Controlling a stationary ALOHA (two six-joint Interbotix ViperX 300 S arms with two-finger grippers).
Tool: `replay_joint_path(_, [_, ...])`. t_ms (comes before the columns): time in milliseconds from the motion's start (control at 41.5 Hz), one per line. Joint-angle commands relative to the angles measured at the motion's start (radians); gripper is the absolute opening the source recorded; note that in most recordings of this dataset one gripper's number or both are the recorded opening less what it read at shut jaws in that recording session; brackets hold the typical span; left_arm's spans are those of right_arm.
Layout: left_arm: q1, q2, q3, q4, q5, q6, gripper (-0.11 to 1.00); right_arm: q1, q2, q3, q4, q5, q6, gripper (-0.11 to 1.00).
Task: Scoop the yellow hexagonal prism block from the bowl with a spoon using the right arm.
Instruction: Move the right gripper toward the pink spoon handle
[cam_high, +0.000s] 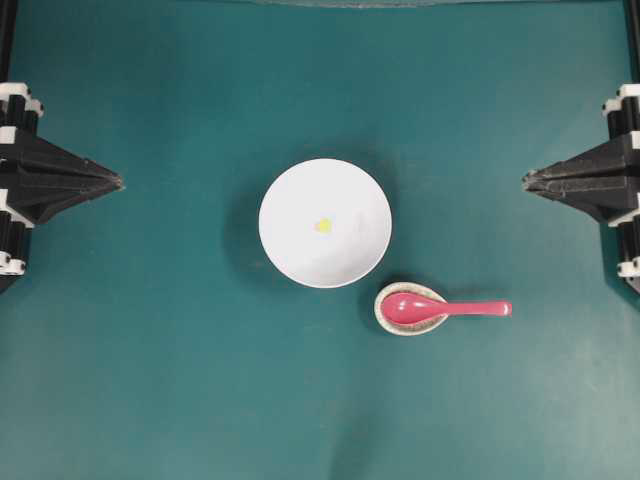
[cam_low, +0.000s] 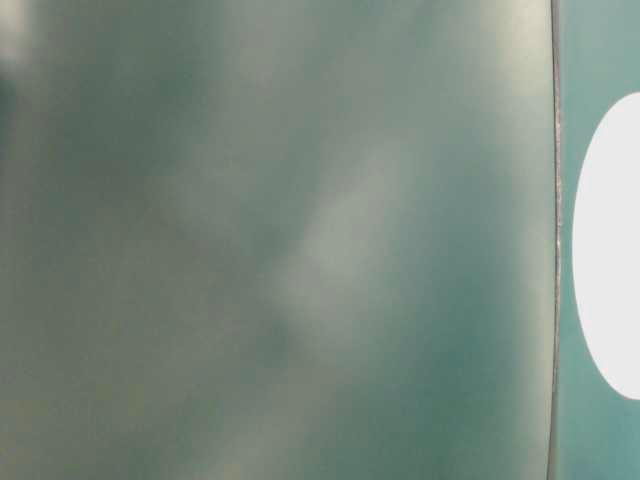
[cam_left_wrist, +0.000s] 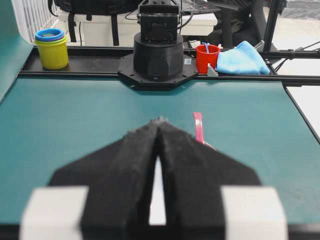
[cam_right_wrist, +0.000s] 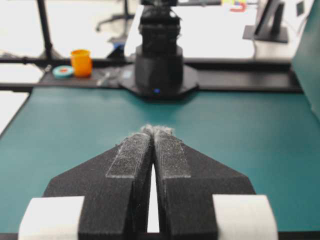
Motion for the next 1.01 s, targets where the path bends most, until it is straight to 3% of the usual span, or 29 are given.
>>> replay_joint_path(0, [0.003, 0.005, -0.032, 0.009, 0.064, 0.006, -0.01, 0.002, 0.012, -0.006, -0.002, -0.012, -0.002, 0.0])
replay_joint_path(48, [0.003, -0.005, -0.046, 0.009, 0.103, 0.006, 0.04, 0.002, 0.035, -0.006, -0.008, -0.038, -0.009, 0.0])
replay_joint_path(241, [0.003, -0.017, -0.048, 0.009, 0.11, 0.006, 0.02, 0.002, 0.061, -0.014, -0.012, -0.084, -0.009, 0.0])
replay_joint_path(698, [0.003, -0.017, -0.049, 0.009, 0.114, 0.006, 0.02, 0.002, 0.061, -0.018, -0.012, -0.046, 0.0, 0.01])
replay_joint_path(794, [0.003, -0.017, -0.048, 0.009, 0.114, 0.006, 0.02, 0.002, 0.061, -0.018, -0.008, -0.025, 0.008, 0.11])
replay_joint_path(987, [0.003, -0.017, -0.048, 0.009, 0.115, 0.006, 0.02, 0.002, 0.083, -0.014, 0.031, 0.002, 0.012, 0.41])
